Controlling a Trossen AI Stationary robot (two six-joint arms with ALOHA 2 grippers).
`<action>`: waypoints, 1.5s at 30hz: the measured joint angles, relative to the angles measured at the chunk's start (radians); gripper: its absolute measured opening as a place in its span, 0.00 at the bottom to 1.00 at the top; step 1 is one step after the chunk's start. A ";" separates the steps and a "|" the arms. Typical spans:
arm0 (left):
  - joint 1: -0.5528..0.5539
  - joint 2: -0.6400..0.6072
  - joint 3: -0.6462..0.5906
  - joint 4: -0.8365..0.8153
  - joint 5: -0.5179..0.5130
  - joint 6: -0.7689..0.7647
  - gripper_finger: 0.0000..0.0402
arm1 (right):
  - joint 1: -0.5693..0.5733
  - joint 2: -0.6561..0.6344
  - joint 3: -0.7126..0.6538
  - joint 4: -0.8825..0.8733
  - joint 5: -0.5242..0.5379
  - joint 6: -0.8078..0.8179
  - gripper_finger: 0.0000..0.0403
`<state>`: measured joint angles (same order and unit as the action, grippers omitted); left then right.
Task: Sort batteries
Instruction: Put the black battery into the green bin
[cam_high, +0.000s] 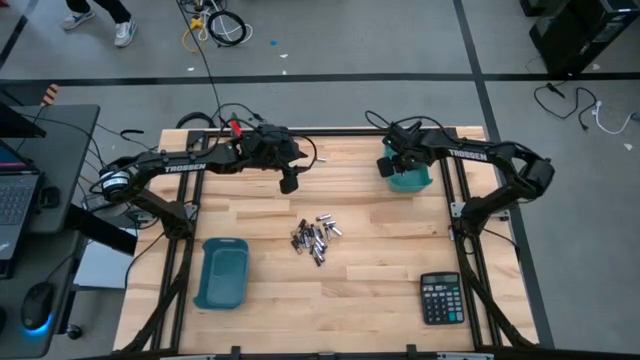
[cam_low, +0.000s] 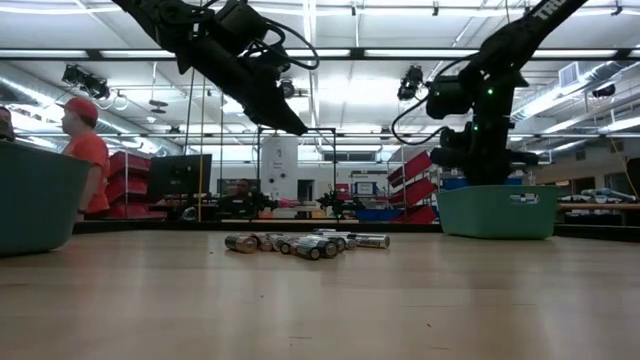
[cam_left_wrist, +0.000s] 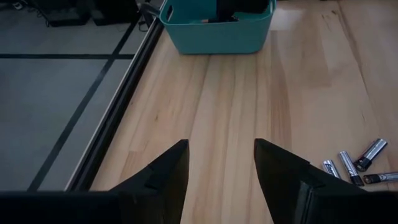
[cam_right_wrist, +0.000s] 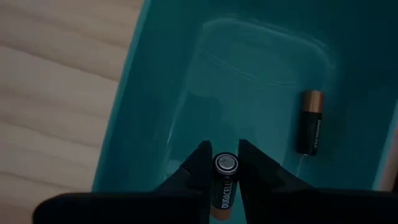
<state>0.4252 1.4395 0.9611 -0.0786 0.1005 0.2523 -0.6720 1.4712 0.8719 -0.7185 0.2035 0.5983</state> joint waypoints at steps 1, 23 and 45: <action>0.000 0.000 0.000 -0.001 0.000 0.000 0.45 | 0.000 0.001 0.000 0.003 0.000 -0.001 0.16; -0.002 0.000 0.000 -0.156 0.117 0.032 0.45 | 0.143 -0.186 0.000 0.437 -0.021 -0.180 0.21; -0.005 0.004 -0.003 -0.450 -0.054 -0.054 0.45 | 0.531 0.022 0.074 0.900 -0.017 -0.710 0.20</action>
<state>0.4198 1.4437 0.9577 -0.5288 0.0464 0.1980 -0.1409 1.4931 0.9456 0.1819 0.1862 -0.1112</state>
